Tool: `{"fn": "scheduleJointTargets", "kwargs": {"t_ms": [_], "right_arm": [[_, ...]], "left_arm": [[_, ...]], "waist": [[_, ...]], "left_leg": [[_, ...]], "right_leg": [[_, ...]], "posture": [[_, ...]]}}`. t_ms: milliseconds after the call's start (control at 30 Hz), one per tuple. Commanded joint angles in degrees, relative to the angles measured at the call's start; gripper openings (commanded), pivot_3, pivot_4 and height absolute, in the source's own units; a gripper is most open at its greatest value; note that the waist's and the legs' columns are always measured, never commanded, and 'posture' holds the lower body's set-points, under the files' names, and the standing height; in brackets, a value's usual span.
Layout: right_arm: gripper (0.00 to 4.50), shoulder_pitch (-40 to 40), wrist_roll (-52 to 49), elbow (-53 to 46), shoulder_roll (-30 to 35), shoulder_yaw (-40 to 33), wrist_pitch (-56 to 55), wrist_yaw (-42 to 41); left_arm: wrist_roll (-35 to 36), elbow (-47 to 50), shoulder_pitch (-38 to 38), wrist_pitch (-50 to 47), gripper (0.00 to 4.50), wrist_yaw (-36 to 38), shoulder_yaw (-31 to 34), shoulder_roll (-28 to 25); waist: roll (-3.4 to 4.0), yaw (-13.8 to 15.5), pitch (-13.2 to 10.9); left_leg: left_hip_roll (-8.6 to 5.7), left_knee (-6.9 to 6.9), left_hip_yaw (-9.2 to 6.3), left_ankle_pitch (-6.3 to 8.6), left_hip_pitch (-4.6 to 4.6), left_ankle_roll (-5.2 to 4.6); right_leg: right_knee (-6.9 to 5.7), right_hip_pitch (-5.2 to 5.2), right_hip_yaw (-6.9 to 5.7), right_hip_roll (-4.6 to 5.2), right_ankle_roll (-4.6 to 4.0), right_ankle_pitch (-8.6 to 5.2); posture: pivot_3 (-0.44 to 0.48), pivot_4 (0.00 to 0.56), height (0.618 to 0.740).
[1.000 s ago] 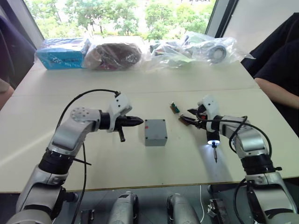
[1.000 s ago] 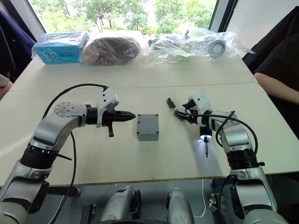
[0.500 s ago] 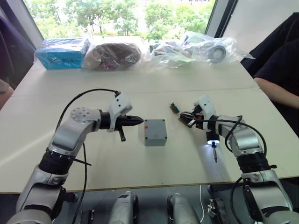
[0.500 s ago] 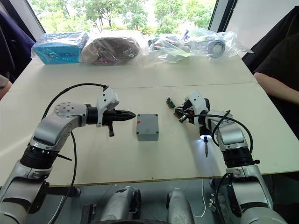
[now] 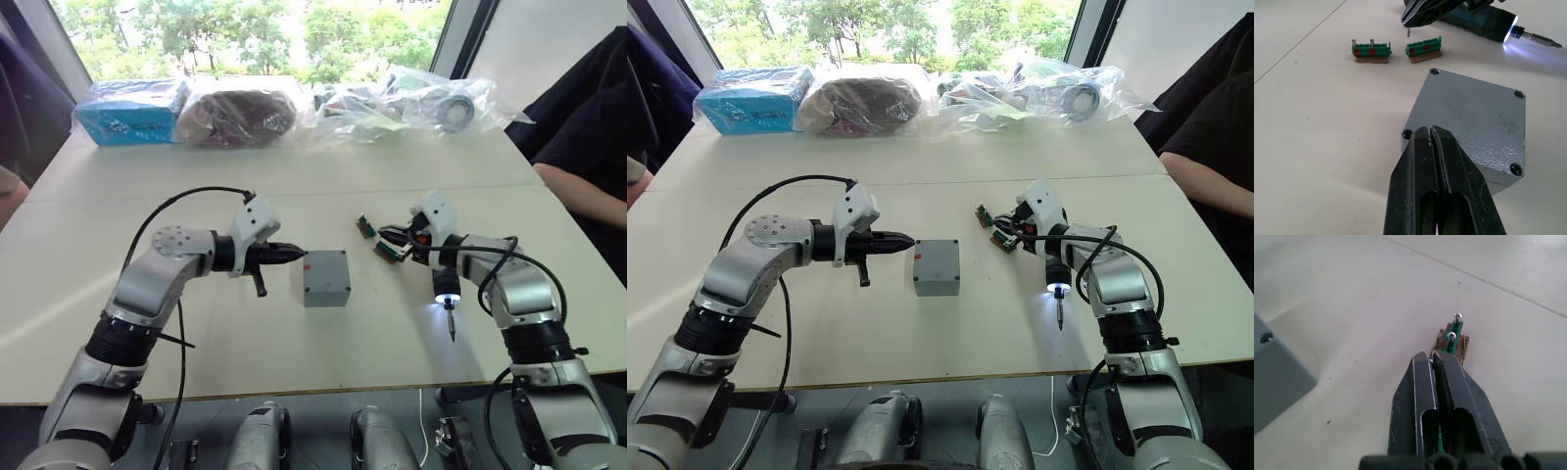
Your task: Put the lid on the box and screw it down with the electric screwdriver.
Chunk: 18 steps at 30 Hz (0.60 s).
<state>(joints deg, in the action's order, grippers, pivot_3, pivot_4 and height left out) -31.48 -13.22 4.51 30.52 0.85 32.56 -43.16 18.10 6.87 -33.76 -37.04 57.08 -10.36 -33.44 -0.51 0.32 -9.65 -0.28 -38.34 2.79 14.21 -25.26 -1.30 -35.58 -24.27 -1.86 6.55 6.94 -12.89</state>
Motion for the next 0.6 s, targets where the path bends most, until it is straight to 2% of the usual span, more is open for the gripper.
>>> {"fn": "scheduleJointTargets", "kwargs": {"t_ms": [33, 333, 600], "right_arm": [[0.06, -0.06, -2.44, -5.25, 0.74, -2.48, 1.49, 0.15], [0.06, 4.41, -8.16, -20.25, -1.47, 0.97, 8.18, 0.02], [0.06, 6.77, -8.12, -21.73, -1.96, 3.07, 8.12, 1.06]], "left_arm": [[0.66, 0.73, -0.52, 0.62, 0.00, 0.11, 0.70, -0.01], [2.10, 3.24, 0.83, -0.44, 0.00, 3.50, 1.11, -4.57], [2.62, 4.49, 1.46, -1.11, 0.00, 2.71, 1.18, -4.81]], "waist": [[0.00, 0.00, 0.00], [0.00, -0.04, 0.00], [0.00, 0.32, 0.00]], "left_leg": [[0.00, 0.00, 0.00, 0.00, 0.00, 0.00], [0.02, 0.00, -0.02, 0.00, 0.00, 0.00], [0.02, -0.02, -0.02, 0.00, 0.00, 0.00]], "right_leg": [[0.00, 0.00, 0.00, 0.00, 0.00, 0.00], [-0.02, -0.01, 0.00, -0.01, 0.00, 0.00], [-0.05, -0.01, 0.00, 0.00, -0.01, 0.00]], "posture": [[0.000, 0.150, 0.740], [0.000, 0.150, 0.740], [0.000, 0.150, 0.740]]}}
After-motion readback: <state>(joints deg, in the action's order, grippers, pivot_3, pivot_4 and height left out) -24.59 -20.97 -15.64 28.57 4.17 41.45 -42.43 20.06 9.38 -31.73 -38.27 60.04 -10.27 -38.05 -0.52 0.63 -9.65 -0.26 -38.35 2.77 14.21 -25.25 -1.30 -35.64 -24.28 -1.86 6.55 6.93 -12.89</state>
